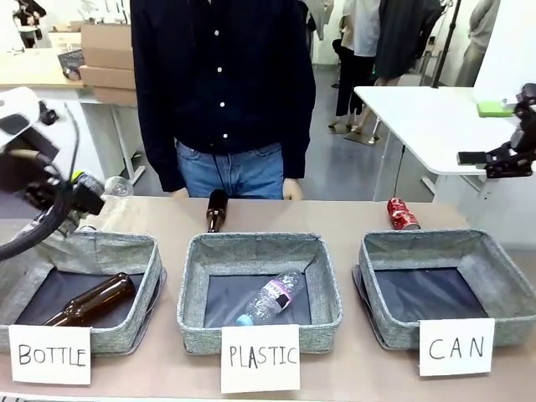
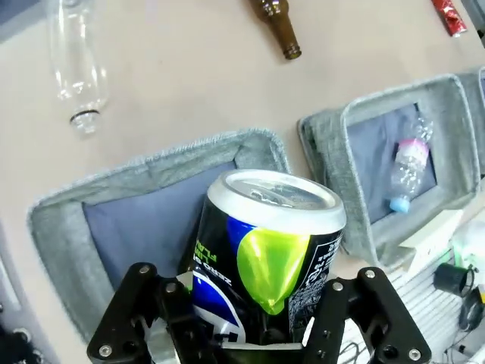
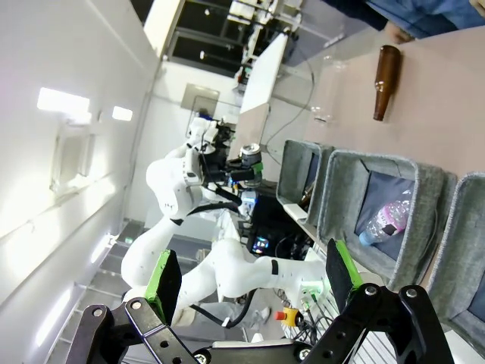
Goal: Sort the can waste into the basket.
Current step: Pick up the can waste from the table and place it in the right Fabric basket.
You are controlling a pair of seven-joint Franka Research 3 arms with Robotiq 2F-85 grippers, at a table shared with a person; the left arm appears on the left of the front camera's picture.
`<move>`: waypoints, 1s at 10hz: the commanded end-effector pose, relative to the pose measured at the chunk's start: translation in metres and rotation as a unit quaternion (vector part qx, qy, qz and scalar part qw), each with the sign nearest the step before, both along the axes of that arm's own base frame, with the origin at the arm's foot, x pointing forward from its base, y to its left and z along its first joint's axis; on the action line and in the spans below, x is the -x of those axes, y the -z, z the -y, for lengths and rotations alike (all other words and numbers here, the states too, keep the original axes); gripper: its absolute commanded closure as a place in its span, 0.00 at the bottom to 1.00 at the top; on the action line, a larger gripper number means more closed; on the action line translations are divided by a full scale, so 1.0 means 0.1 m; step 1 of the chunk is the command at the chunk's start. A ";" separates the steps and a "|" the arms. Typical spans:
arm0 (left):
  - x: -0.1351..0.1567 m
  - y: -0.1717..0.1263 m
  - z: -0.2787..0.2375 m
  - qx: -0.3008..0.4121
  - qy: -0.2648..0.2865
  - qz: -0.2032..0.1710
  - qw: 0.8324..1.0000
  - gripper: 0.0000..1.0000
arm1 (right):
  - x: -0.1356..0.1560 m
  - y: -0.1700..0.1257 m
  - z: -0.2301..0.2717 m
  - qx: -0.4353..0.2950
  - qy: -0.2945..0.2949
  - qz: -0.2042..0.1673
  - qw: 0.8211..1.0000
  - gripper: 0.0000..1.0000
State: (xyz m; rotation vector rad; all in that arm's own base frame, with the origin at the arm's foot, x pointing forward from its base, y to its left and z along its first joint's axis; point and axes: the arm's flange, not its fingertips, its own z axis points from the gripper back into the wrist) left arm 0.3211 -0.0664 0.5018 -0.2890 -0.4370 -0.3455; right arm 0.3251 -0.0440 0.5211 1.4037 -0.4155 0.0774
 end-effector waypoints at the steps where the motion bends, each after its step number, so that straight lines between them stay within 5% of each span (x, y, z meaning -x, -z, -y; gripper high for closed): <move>1: -0.39 -0.12 0.12 0.003 -0.004 -0.019 1.000 1.00 | -0.02 0.00 -0.01 -0.011 0.000 0.016 1.000 0.00; 3: -0.16 -0.04 0.07 0.000 0.001 -0.009 1.000 1.00 | -0.02 0.00 -0.01 -0.011 0.000 0.016 1.000 0.00; 4: -0.13 0.05 0.69 0.022 0.102 0.035 0.994 1.00 | 0.00 0.00 0.00 0.000 0.000 0.000 1.000 0.00; 5: -0.12 0.05 1.44 0.020 0.194 0.085 0.977 1.00 | 0.25 -0.46 0.21 -0.048 -0.022 0.056 0.997 0.00; 7: -0.13 0.04 3.07 -0.002 0.387 0.148 0.910 1.00 | 0.77 -1.01 0.91 0.100 0.062 0.165 0.979 0.00; 8: -0.14 0.07 3.91 -0.017 0.476 0.161 0.865 1.00 | 1.05 -1.06 1.40 0.143 0.081 0.172 0.971 0.00; 10: -0.20 0.27 5.18 -0.029 0.549 0.193 0.813 1.00 | 1.47 -0.87 2.06 0.197 0.111 0.141 0.964 0.00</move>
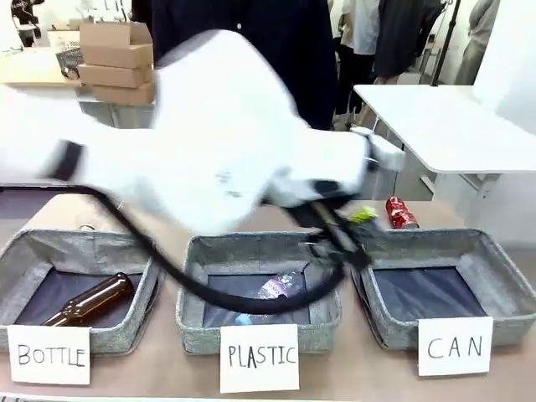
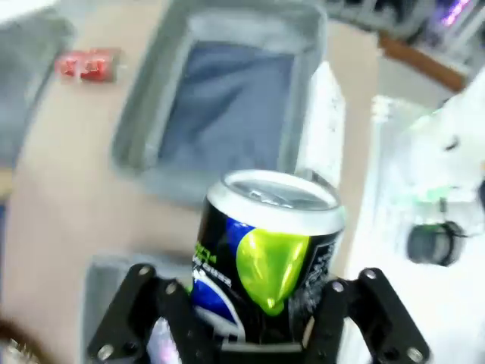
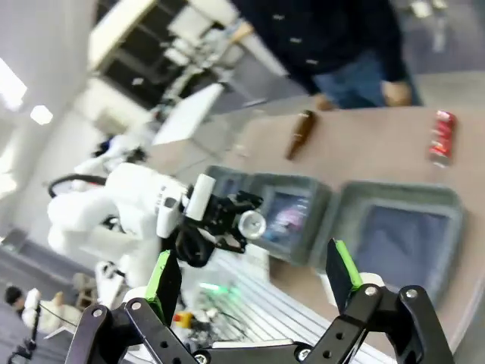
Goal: Sort the can waste into the basket.
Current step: Pick up the can waste from the table and place it in the right Fabric basket.
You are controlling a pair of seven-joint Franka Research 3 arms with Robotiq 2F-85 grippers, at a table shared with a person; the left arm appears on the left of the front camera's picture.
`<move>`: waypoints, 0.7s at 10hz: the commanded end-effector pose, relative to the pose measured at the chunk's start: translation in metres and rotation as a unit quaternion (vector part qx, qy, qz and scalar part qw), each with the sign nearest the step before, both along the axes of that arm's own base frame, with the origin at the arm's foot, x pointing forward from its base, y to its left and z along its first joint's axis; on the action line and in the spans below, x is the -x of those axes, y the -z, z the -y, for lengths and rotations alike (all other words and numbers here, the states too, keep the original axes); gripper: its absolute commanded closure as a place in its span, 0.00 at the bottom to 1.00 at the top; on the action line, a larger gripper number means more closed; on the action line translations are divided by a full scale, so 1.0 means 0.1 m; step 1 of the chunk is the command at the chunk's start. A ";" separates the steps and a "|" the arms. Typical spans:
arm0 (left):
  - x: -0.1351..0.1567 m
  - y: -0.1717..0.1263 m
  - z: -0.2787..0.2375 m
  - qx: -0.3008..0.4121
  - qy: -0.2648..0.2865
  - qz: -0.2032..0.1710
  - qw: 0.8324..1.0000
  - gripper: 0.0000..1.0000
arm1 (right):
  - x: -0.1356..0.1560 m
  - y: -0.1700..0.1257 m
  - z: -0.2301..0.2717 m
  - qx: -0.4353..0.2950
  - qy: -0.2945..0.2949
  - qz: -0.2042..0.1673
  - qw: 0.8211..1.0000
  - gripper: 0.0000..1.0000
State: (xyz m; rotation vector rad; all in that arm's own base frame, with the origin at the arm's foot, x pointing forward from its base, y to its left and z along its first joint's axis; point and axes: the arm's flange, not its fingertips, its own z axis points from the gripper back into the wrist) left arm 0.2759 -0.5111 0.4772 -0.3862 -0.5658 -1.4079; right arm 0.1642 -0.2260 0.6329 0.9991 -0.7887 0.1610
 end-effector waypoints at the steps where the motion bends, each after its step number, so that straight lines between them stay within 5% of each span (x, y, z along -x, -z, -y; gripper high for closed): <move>1: -0.72 0.17 1.20 0.010 0.104 0.065 0.992 1.00 | -0.02 0.40 0.40 0.024 -0.007 -0.034 0.999 0.00; 2: -0.80 0.30 1.53 0.005 0.120 0.065 0.991 1.00 | 0.00 0.52 0.50 -0.022 0.017 -0.015 1.000 0.00; 3: -0.83 0.40 1.78 -0.009 0.134 0.068 0.989 1.00 | 0.15 0.20 0.30 0.018 0.017 -0.017 1.000 0.00; 4: -0.82 0.43 1.88 -0.005 0.147 0.058 0.987 1.00 | 0.15 0.20 0.30 0.018 0.017 -0.017 1.000 0.00; 7: -0.83 0.43 1.88 -0.020 0.111 -0.011 0.994 1.00 | 0.15 0.20 0.30 0.018 0.017 -0.017 1.000 0.00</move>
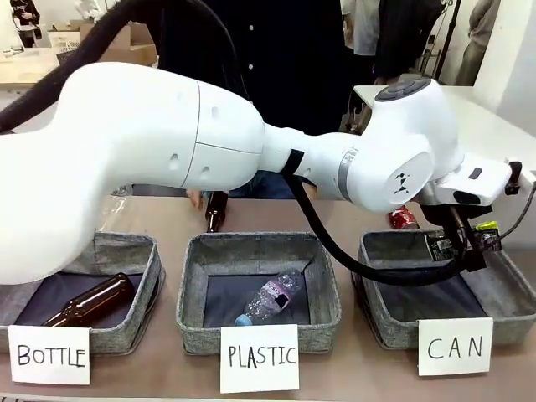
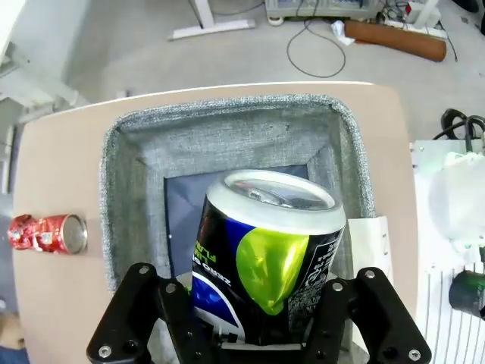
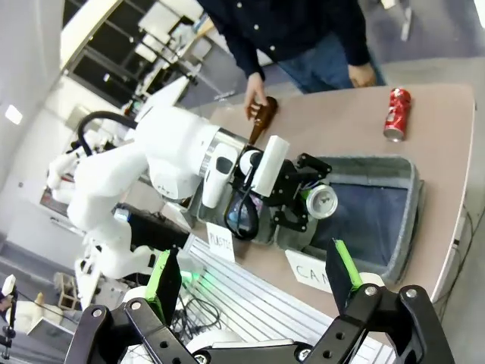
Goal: Sort the can waste into the basket.
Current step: Pick up the can waste from the table and place it in the right Fabric basket.
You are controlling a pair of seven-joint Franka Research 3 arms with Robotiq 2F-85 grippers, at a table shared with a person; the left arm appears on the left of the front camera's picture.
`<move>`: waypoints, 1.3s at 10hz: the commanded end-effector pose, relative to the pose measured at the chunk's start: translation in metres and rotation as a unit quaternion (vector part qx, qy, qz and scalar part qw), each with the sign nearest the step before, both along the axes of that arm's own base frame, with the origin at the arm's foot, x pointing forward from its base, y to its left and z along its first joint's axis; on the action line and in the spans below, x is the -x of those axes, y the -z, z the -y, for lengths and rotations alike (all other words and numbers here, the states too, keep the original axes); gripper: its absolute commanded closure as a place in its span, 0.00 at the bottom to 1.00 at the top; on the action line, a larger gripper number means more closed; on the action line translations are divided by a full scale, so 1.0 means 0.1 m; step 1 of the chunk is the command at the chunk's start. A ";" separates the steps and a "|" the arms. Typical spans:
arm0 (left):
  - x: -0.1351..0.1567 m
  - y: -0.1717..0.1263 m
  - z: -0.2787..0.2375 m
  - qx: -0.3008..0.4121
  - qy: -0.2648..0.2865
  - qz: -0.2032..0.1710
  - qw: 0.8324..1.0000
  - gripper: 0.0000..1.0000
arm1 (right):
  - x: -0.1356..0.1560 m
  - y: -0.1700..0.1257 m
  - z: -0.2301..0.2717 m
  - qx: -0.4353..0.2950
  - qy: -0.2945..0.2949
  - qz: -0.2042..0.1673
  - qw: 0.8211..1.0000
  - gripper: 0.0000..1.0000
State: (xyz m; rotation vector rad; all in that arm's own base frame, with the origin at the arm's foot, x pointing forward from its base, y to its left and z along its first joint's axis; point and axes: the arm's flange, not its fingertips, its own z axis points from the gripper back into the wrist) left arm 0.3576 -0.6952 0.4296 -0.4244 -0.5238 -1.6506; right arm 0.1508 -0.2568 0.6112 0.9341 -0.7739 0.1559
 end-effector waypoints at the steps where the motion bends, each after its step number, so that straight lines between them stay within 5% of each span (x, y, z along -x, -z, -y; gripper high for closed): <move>1: -0.04 -0.06 0.02 -0.009 -0.012 -0.037 0.999 1.00 | 0.01 -0.02 -0.01 -0.012 0.007 -0.008 1.000 0.00; 4: -0.07 -0.04 0.02 -0.019 -0.017 -0.035 0.999 0.11 | 0.01 -0.02 -0.01 -0.012 0.007 -0.008 1.000 0.00; 5: -0.06 -0.04 0.01 -0.017 -0.018 -0.035 0.999 0.00 | 0.01 -0.02 -0.01 -0.012 0.007 -0.008 1.000 0.00; 7: -0.07 -0.07 -0.01 -0.020 -0.022 -0.037 0.999 0.00 | 0.01 -0.02 -0.01 -0.012 0.007 -0.008 1.000 0.00; 8: -0.08 -0.08 -0.04 -0.017 -0.028 -0.047 0.998 0.14 | 0.01 -0.02 -0.01 -0.012 0.007 -0.008 1.000 0.00; 10: -0.11 -0.10 -0.07 -0.024 -0.036 -0.050 0.998 0.00 | 0.01 -0.02 -0.01 -0.012 0.007 -0.008 1.000 0.00; 13: -0.14 -0.14 -0.12 -0.047 -0.053 -0.068 0.995 0.00 | 0.01 -0.02 -0.01 -0.012 0.007 -0.008 1.000 0.00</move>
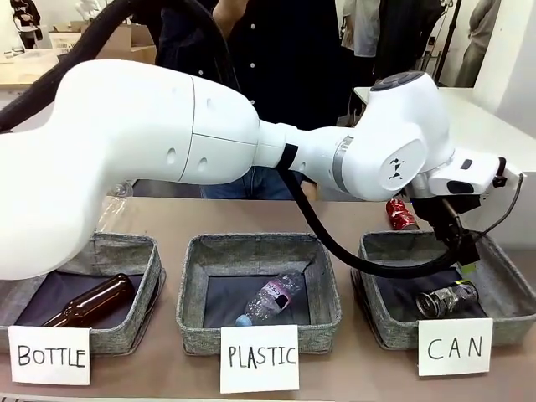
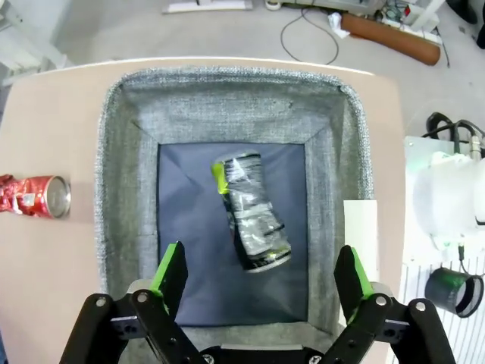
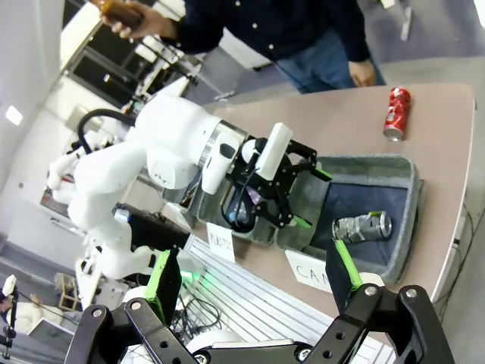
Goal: Sort the can waste into the basket.
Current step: Pick up the can waste from the table and place it in the right Fabric basket.
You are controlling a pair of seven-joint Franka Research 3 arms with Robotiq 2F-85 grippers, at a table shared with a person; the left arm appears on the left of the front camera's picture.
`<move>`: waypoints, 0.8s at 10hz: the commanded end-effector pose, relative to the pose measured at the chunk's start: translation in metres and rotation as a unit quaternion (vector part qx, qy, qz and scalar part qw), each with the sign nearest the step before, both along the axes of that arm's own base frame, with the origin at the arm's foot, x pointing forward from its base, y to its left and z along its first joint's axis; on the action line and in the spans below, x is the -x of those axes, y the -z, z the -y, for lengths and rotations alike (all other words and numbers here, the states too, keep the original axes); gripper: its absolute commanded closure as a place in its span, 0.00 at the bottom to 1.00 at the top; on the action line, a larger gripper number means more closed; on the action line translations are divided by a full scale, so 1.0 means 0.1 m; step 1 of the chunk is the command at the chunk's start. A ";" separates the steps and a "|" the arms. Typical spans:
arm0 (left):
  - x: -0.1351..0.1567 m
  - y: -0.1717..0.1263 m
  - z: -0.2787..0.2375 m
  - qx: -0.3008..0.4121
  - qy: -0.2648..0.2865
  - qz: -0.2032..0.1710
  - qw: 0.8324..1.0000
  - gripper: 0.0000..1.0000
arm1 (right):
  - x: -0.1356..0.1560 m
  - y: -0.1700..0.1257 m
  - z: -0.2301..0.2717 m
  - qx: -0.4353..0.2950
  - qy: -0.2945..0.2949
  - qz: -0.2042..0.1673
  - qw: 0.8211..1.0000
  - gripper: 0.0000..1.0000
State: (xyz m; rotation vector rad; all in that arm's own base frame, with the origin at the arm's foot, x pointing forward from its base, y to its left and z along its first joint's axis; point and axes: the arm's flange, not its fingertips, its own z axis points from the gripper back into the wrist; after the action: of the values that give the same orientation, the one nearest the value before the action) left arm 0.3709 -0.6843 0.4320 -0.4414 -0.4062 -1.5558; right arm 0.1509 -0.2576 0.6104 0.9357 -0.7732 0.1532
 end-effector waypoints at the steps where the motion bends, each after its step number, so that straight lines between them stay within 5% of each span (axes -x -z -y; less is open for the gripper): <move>1: 0.01 0.00 0.02 0.008 0.006 0.007 1.000 0.00 | 0.01 -0.03 -0.02 -0.011 0.006 -0.007 1.000 0.00; 4: 0.01 0.02 0.01 0.000 0.001 0.000 1.000 0.04 | -0.15 -0.04 -0.17 0.043 0.012 -0.004 0.999 0.00; 6: 0.15 -0.45 -0.79 -0.015 -0.088 -0.082 0.993 0.00 | -0.58 -0.02 -0.72 0.042 -0.070 -0.012 0.997 0.00; 8: 0.61 -1.00 -1.82 -0.024 -0.181 -0.071 0.981 0.00 | -0.94 0.14 -1.40 0.083 -0.142 -0.045 0.985 0.00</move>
State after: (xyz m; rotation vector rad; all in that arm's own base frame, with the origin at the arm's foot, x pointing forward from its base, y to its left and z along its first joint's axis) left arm 0.3634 -0.5868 0.5056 -0.4372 -0.3150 -1.2614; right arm 0.2312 -0.1418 0.6006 0.8914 -0.5776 0.3772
